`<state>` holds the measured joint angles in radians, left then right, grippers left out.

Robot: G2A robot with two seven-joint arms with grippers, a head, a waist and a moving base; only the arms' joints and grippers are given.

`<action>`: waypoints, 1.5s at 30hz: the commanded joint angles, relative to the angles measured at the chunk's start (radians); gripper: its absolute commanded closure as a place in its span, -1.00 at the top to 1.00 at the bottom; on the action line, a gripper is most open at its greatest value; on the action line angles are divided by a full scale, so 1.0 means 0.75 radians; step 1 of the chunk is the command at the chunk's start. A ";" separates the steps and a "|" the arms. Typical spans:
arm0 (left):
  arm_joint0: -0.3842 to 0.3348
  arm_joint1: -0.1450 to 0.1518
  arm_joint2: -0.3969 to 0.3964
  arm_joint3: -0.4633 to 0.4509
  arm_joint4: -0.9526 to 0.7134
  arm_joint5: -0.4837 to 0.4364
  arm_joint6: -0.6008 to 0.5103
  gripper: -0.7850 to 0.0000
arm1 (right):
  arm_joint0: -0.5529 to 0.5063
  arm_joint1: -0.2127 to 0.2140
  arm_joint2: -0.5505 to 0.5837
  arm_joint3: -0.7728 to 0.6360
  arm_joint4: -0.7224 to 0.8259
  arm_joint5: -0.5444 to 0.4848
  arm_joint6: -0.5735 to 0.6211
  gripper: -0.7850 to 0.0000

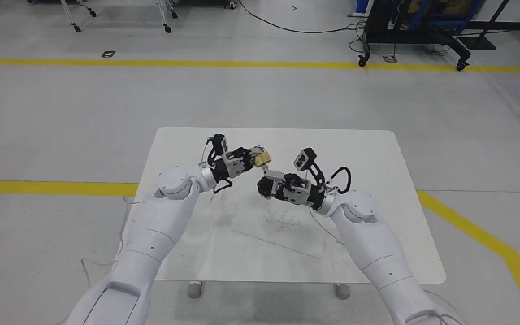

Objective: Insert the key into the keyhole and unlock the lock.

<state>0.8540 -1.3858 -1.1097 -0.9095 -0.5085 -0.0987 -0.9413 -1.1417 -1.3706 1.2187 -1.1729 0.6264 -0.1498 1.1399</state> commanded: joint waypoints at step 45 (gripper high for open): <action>-0.017 0.006 -0.003 0.006 -0.071 0.008 -0.093 -1.00 | 0.095 0.002 -0.044 0.174 0.175 0.003 0.032 -0.55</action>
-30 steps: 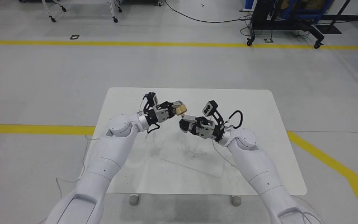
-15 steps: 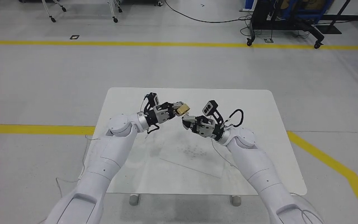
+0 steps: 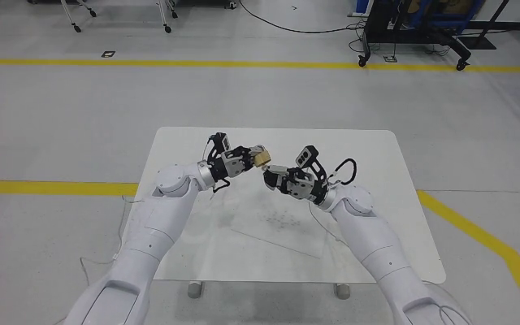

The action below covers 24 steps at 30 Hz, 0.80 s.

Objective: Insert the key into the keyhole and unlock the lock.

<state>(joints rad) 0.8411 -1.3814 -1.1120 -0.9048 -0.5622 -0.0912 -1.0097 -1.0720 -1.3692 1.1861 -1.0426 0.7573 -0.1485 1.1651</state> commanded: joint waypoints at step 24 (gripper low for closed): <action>-0.001 0.002 0.014 0.003 0.009 -0.011 -0.006 -1.00 | 0.061 -0.009 -0.047 0.086 0.014 0.017 -0.049 -0.78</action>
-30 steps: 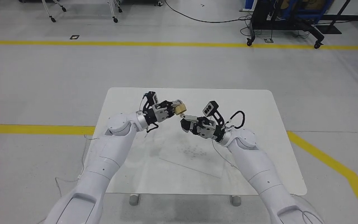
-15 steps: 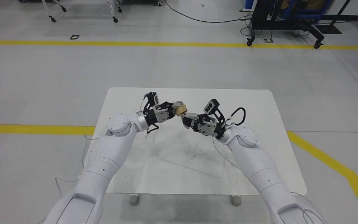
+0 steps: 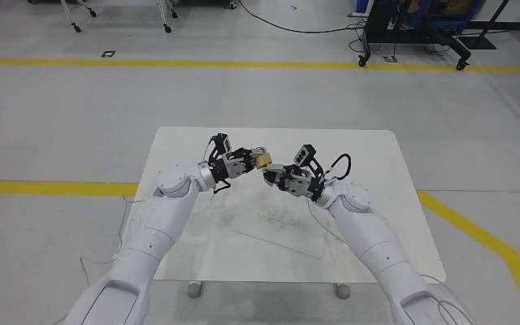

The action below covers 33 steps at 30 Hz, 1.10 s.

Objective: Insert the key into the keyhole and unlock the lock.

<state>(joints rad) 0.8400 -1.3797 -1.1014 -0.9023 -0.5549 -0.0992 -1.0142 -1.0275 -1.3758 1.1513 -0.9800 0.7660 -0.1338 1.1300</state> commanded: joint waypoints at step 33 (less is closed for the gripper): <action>0.039 0.007 0.005 -0.061 0.095 -0.275 0.056 -1.00 | 0.163 -0.058 -0.073 0.330 0.379 0.277 0.433 -1.00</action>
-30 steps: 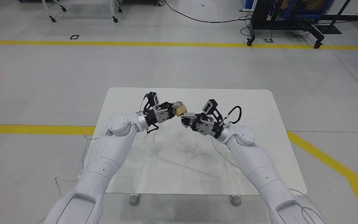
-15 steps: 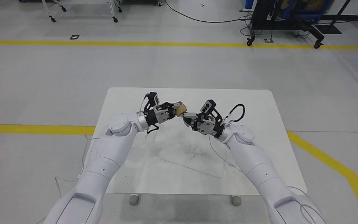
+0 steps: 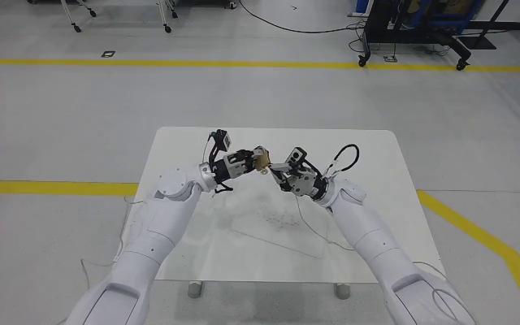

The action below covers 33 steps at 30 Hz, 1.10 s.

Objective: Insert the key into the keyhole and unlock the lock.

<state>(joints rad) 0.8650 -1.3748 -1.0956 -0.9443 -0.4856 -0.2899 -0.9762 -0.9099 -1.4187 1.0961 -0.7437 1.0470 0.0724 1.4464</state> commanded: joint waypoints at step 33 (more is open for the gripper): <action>0.029 0.021 -0.060 -0.072 0.128 0.235 0.374 -1.00 | -0.151 0.110 0.205 -0.315 -0.958 -0.767 -1.021 1.00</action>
<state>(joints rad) 0.8879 -1.3588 -1.1452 -0.9974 -0.4055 -0.1313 -0.7118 -0.9959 -1.3441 1.2443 -0.9116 0.5462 -0.4724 0.9010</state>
